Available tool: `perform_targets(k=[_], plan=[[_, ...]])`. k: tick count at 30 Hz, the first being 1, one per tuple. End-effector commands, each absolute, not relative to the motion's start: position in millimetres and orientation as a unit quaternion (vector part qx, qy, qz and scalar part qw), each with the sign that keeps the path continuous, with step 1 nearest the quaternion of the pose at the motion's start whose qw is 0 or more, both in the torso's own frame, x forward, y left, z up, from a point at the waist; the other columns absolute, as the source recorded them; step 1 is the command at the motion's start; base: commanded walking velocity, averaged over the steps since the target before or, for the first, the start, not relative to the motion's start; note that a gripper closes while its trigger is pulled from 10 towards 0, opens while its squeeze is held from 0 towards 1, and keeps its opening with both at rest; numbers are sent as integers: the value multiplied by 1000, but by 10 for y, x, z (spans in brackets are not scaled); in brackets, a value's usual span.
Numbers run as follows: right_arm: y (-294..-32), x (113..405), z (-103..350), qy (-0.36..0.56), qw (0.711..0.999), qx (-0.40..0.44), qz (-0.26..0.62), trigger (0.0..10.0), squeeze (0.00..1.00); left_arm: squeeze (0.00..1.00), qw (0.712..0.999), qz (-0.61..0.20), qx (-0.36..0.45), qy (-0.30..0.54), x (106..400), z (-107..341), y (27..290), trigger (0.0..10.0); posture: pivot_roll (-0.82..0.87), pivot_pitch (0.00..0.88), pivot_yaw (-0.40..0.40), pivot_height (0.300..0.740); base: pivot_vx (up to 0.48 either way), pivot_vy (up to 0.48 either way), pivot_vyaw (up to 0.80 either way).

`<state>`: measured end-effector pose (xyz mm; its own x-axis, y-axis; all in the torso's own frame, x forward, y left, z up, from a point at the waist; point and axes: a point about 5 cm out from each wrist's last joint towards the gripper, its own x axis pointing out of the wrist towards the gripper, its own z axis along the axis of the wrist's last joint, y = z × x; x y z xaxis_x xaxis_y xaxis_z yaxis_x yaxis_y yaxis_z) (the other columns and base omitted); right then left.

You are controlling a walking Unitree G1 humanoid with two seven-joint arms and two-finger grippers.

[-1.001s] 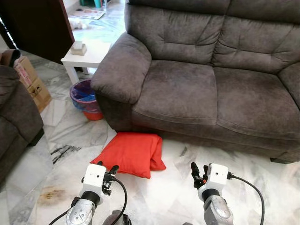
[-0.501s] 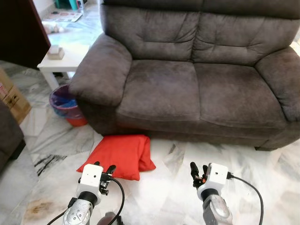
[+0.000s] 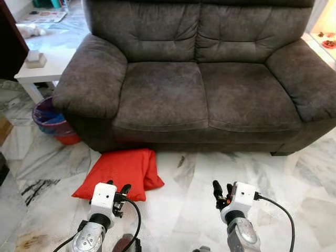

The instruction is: Move the pillow to the sofa from floor

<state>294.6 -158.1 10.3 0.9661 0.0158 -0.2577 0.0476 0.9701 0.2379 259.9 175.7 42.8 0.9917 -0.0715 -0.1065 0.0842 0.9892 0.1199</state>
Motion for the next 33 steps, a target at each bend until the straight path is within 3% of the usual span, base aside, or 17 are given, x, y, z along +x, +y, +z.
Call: perform_targets(k=[1,33], plan=[[-1582,2911,70,133,983,123,-11,10000,0,0,996,-32,57,62,2563,394,1785,10000,164,201,-3,659,352,0,0],[-1549,2942,103,127,986,106,-8,10000,0,0,997,-28,50,55,2588,456,1785,10000,171,206,-2,659,399,0,-93]])
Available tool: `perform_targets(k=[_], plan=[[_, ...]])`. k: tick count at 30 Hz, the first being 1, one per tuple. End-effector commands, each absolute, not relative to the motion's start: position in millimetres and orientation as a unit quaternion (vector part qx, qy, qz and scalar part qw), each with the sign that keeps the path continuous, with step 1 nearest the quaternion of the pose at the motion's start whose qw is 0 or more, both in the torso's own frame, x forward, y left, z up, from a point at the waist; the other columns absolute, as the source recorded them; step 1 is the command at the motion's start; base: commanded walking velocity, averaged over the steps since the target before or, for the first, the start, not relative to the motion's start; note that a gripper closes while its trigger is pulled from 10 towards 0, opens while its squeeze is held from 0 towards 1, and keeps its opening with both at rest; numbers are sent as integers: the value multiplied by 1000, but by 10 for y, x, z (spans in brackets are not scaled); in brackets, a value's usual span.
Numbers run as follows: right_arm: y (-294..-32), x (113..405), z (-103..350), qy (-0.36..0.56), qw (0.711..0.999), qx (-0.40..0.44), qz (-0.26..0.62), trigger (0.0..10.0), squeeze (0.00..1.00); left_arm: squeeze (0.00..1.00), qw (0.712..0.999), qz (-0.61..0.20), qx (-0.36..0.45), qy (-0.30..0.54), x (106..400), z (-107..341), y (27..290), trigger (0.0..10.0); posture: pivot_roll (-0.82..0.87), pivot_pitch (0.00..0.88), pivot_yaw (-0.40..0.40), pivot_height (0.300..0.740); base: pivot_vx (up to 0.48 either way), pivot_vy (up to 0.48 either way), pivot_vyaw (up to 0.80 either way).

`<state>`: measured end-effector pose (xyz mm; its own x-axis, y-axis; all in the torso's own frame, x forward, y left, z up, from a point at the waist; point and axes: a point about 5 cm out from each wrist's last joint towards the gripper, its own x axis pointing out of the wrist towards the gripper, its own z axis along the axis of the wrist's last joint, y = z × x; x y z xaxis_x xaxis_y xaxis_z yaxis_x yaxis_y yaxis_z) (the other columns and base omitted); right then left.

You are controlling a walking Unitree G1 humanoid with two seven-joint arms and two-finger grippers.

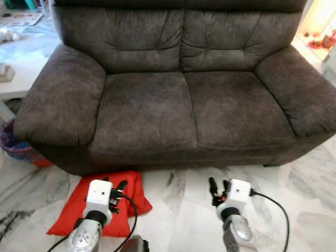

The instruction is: Move the pillow to the sofa from floor

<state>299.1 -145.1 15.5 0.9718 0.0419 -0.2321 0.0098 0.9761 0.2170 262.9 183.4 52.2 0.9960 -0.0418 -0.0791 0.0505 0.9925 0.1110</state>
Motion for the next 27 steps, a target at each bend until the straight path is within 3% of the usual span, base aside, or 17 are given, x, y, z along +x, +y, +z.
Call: perform_targets(k=[1,16,21,27], plan=[[-1548,2942,102,128,986,106,-8,10000,0,0,997,-27,49,54,2586,459,1787,10000,172,207,-3,659,398,0,0],[-1551,2927,102,124,989,84,16,10000,0,0,997,-7,50,51,2522,456,1814,10000,171,210,-3,659,0,0,0],[-1579,2923,98,126,988,85,11,10000,0,0,998,5,46,49,2519,459,1839,10000,169,210,-2,659,0,0,800],[-1624,2928,110,119,988,100,-4,10000,0,0,998,6,37,51,2506,452,1847,10000,167,205,-2,659,0,0,0]])
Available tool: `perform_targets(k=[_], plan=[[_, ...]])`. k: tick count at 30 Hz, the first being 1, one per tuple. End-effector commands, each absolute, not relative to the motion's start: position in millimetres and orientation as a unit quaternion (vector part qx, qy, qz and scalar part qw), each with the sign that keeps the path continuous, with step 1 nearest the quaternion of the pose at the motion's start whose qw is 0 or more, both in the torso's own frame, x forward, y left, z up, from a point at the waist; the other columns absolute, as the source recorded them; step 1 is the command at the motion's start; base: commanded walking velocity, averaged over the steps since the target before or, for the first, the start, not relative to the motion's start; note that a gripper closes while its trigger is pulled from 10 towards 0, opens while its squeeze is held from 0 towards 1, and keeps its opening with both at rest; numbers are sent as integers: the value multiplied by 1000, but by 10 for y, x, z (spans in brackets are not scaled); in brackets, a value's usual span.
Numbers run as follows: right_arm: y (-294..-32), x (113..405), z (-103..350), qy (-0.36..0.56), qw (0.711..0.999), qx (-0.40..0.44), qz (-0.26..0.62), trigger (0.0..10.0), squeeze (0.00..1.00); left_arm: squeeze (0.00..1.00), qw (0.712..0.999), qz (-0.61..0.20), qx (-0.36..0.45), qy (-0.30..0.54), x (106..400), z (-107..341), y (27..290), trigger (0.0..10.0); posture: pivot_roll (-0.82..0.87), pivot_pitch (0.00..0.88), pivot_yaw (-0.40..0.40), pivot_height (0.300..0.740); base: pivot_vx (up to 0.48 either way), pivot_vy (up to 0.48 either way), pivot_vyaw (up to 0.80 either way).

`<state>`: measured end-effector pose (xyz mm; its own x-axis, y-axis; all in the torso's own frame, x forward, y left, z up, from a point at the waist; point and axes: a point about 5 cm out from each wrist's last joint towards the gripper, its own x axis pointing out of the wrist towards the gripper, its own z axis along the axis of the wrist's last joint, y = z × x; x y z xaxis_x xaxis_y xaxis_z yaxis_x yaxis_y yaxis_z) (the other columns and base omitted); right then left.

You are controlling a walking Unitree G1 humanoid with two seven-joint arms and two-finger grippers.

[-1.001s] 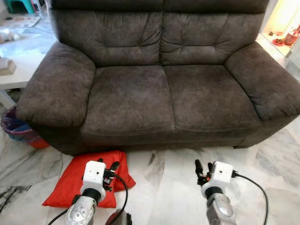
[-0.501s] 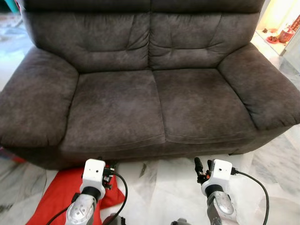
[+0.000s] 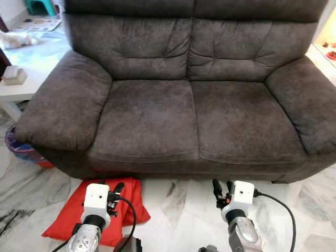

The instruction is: Move the pillow to the sofa from floor

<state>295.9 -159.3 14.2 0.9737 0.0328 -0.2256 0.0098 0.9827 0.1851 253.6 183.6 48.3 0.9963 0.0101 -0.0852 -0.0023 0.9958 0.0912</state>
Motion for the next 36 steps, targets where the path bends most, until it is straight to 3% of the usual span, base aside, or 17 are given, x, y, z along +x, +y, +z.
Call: perform_targets(k=[1,30,36], plan=[[-1626,2929,113,118,988,99,-4,10000,0,0,998,6,36,51,2504,452,1847,10000,166,202,-2,659,0,0,0],[-1610,2916,69,142,987,78,7,10000,0,0,998,1,31,54,2499,439,1811,10000,163,192,0,659,0,0,0],[-1596,2911,65,141,987,77,11,10000,0,0,998,4,30,53,2508,448,1816,10000,167,198,0,621,0,0,0]])
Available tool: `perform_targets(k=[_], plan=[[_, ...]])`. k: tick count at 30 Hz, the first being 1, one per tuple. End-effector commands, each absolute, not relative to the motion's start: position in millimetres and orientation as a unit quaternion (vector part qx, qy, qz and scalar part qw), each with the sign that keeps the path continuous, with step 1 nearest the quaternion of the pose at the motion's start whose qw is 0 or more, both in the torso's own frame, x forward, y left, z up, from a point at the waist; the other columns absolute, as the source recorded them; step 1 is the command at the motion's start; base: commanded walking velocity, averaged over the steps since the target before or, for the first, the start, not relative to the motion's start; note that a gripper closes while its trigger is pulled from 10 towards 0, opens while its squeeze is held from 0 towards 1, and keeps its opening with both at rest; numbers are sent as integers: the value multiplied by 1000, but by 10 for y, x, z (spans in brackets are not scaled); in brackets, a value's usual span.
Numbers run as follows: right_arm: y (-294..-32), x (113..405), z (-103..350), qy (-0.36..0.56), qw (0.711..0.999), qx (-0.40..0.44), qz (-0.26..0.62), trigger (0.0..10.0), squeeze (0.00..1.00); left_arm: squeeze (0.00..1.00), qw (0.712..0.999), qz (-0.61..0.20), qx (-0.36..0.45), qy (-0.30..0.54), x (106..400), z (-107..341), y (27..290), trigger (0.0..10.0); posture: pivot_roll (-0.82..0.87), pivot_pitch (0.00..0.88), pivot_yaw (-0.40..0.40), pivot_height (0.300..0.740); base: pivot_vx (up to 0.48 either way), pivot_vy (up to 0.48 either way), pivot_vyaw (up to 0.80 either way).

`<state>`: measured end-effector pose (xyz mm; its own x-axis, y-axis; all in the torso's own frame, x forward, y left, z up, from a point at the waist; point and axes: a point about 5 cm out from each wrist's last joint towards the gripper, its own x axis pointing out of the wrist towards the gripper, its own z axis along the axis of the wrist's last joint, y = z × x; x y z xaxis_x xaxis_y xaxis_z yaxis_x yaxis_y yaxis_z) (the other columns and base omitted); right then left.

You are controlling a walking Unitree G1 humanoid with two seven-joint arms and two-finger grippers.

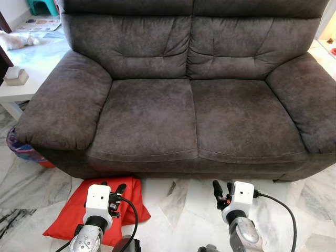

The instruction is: Move the pillow to the sofa from floor

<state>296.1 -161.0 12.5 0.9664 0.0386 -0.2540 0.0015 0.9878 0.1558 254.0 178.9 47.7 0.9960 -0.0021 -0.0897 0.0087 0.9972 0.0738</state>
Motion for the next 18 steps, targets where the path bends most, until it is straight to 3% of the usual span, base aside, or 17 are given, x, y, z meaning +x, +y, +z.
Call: perform_targets(k=[1,18], plan=[[-1595,2908,74,134,988,80,11,10000,0,0,998,5,30,52,2509,451,1818,10000,168,203,0,621,0,0,0],[-1592,2897,41,152,986,71,13,10000,0,0,998,13,25,56,2506,448,1837,10000,168,216,-2,621,0,0,0]])
